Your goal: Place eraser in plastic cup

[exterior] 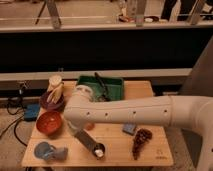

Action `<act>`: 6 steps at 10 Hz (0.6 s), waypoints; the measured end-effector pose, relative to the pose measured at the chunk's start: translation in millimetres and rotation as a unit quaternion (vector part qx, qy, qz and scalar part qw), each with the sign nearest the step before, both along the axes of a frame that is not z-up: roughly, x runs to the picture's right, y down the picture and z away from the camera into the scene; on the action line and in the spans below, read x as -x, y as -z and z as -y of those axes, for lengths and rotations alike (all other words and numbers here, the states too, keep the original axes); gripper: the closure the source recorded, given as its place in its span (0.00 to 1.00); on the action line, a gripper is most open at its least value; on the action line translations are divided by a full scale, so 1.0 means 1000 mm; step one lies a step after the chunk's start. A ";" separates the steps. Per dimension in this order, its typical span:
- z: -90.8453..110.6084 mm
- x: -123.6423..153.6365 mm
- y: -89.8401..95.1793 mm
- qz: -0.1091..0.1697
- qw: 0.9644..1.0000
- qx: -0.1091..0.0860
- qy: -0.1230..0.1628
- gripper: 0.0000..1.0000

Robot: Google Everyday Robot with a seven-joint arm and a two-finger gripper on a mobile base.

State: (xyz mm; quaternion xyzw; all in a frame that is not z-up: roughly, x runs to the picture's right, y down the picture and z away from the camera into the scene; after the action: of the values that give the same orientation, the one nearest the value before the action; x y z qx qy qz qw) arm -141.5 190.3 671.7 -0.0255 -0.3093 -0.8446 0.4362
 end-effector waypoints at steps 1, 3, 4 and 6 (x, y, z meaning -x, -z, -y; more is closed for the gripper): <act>0.001 0.001 0.001 0.001 1.000 -0.001 0.001 1.00; -0.001 0.019 0.005 0.027 0.999 0.027 -0.001 1.00; -0.002 0.034 0.007 0.030 0.999 0.043 0.007 1.00; -0.007 0.067 0.013 0.010 0.997 0.066 0.030 1.00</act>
State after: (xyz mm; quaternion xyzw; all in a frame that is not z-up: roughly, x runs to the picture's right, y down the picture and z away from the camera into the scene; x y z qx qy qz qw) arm -208.4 197.0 659.1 -0.0555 -0.3680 -0.8352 0.4049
